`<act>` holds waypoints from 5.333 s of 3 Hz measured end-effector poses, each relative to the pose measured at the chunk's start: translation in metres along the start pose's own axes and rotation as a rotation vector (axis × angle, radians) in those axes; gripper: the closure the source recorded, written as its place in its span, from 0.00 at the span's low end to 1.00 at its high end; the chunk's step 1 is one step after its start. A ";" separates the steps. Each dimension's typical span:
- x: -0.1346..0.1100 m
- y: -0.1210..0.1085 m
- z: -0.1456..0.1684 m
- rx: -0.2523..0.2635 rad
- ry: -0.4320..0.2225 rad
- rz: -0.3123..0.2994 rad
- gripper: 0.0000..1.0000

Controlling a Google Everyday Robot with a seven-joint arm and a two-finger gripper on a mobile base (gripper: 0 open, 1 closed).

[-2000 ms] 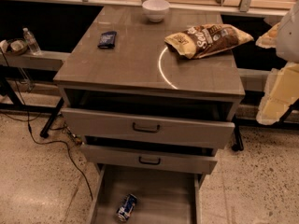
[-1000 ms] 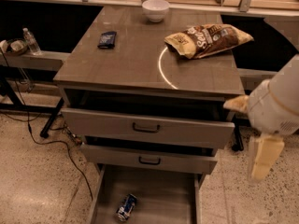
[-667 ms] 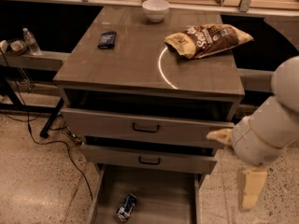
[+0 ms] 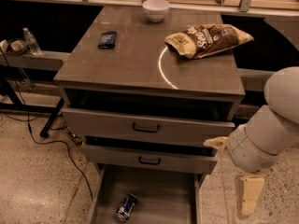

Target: Pick pepsi can from bottom drawer and place on counter

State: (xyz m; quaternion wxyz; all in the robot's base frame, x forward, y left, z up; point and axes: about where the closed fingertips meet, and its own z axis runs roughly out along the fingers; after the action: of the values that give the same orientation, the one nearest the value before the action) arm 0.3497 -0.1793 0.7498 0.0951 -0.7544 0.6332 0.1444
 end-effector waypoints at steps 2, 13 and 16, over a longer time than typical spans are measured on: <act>-0.047 -0.073 0.139 0.118 -0.115 -0.300 0.00; -0.054 -0.142 0.467 0.254 -0.121 -0.814 0.00; -0.063 -0.180 0.553 0.373 -0.116 -0.803 0.00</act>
Offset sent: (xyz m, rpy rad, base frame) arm 0.0732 0.1205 -0.1387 0.2288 -0.2888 0.2406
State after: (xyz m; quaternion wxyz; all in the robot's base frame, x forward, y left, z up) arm 0.4627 0.0920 0.2440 0.3134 -0.9011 0.2989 0.0215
